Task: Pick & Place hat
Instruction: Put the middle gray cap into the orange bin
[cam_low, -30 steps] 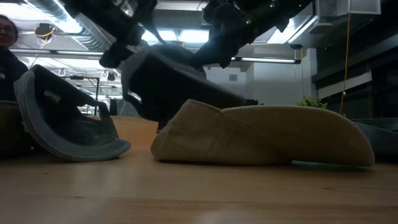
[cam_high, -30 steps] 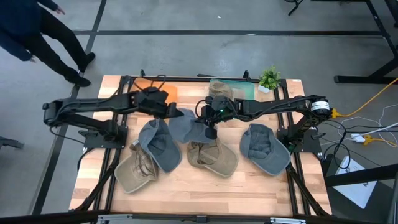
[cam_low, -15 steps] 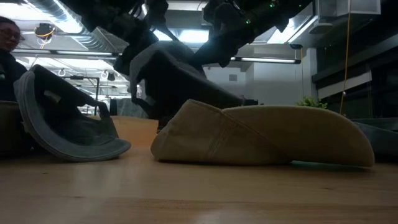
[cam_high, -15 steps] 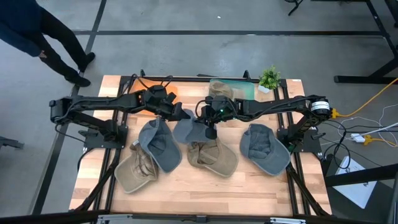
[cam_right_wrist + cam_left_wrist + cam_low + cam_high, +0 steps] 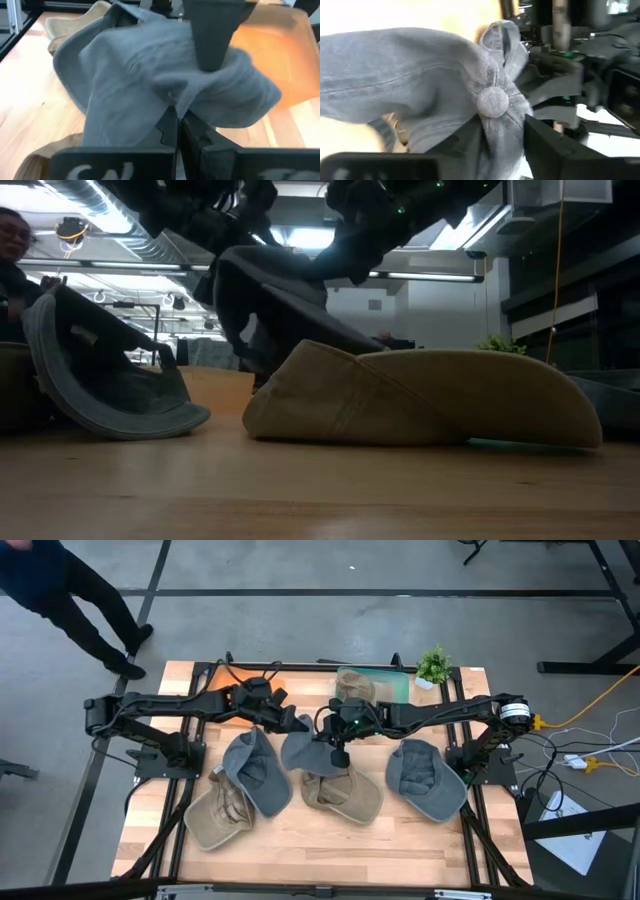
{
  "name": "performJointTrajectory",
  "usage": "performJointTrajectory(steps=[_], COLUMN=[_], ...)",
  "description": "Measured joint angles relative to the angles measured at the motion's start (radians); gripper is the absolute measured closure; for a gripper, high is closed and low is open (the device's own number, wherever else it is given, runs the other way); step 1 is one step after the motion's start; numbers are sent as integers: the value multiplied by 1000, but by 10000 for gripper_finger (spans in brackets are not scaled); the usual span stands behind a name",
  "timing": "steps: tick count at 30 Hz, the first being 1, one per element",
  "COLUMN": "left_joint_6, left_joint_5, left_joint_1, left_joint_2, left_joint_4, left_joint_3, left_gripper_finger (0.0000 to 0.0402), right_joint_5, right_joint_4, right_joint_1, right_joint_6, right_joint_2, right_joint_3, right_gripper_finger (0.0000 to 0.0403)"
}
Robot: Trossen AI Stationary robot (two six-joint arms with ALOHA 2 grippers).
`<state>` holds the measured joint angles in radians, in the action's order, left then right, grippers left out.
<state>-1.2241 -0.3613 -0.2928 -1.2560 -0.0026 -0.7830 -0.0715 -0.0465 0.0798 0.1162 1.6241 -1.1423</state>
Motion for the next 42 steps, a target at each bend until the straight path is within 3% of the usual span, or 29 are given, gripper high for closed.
performJointTrajectory(steps=[8,19,25,36,42], left_joint_6=[124,294,328,501,616], left_joint_5=[-9,19,38,52,147], left_joint_1=[0,0,0,-31,-93], left_joint_2=[15,36,38,134,258], left_joint_4=[6,6,10,-83,-210], left_joint_3=[0,0,0,0,0], left_gripper_finger=[391,397,398,398,398], right_joint_5=[1,1,-34,-36,-35], right_joint_4=[-33,-51,-59,-65,-65], right_joint_1=[1,1,2,7,7], right_joint_6=[-11,-97,-184,-333,-371], right_joint_2=[0,-1,-1,-1,-1], right_joint_3=[0,0,0,0,0], right_gripper_finger=[398,384,325,157,125])
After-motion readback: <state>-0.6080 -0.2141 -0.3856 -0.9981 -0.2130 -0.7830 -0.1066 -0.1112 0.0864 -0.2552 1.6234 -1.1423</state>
